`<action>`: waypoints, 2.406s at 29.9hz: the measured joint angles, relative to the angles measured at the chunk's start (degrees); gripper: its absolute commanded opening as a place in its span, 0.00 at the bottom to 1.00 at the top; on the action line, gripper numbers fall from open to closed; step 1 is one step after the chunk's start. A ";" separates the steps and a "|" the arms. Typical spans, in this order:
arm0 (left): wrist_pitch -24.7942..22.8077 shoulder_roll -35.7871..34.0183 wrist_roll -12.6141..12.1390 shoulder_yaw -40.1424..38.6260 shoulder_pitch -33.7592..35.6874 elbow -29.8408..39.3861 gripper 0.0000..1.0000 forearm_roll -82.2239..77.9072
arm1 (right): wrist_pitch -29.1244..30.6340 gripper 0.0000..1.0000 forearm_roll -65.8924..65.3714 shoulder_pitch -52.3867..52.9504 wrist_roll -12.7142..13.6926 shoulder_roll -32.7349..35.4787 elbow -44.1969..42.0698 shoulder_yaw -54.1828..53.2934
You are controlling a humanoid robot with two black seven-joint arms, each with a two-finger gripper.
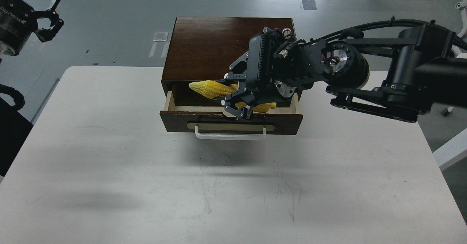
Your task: Put corn in drawer with both arms
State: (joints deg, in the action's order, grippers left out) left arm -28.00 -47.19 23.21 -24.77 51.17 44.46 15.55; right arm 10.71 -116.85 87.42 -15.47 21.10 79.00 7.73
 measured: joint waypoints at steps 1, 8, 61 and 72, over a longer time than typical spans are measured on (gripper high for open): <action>0.00 -0.05 0.00 0.00 -0.06 -0.03 0.98 0.00 | 0.00 0.61 0.01 0.00 0.00 0.08 0.13 0.32; 0.00 -0.93 0.00 0.00 -0.19 -0.09 0.98 0.00 | 0.00 0.76 0.06 0.34 0.05 0.17 0.17 0.82; 0.01 17.50 -2.23 -6.53 2.45 -13.24 0.98 1.24 | 7.75 1.00 133.69 -34.57 0.59 13.70 -38.39 -45.08; 0.01 18.81 -3.52 -9.25 0.49 -13.34 0.98 2.25 | 15.68 1.00 146.77 -42.74 0.28 12.51 -42.92 -47.29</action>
State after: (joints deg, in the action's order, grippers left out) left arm -28.00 -28.37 19.69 -34.02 51.66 31.13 17.80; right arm 26.39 29.92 44.68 -15.19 33.62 36.08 -39.56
